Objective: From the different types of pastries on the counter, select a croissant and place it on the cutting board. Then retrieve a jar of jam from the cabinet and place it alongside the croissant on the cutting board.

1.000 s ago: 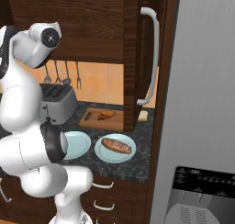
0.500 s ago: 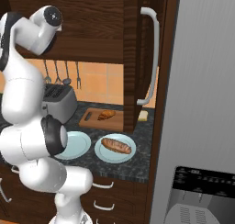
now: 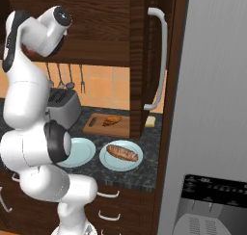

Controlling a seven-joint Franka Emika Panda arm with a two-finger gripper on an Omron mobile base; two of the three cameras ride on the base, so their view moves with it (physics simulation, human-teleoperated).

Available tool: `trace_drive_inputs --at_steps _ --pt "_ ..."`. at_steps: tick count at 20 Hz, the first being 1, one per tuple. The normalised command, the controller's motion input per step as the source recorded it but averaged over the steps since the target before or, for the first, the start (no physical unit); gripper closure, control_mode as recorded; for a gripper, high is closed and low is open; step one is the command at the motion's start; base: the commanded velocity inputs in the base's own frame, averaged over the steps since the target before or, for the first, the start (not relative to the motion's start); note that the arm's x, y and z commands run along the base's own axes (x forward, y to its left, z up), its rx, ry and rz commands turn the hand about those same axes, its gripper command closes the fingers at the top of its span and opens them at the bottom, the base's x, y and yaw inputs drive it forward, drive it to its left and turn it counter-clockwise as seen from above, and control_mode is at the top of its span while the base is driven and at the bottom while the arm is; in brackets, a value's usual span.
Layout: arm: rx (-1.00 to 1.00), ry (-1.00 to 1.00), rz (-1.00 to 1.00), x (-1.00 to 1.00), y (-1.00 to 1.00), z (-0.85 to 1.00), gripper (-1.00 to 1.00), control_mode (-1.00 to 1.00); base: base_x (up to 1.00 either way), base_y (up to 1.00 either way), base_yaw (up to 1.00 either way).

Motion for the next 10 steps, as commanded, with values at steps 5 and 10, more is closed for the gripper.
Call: trace_drive_inputs --at_steps 5,10 --pt "0.00 0.00 0.04 0.00 0.04 -0.24 -1.00 -1.00 0.00 0.00 0.00" --pt "0.00 0.00 0.01 0.06 0.00 -0.08 -1.00 -1.00 0.00 0.00 0.00"
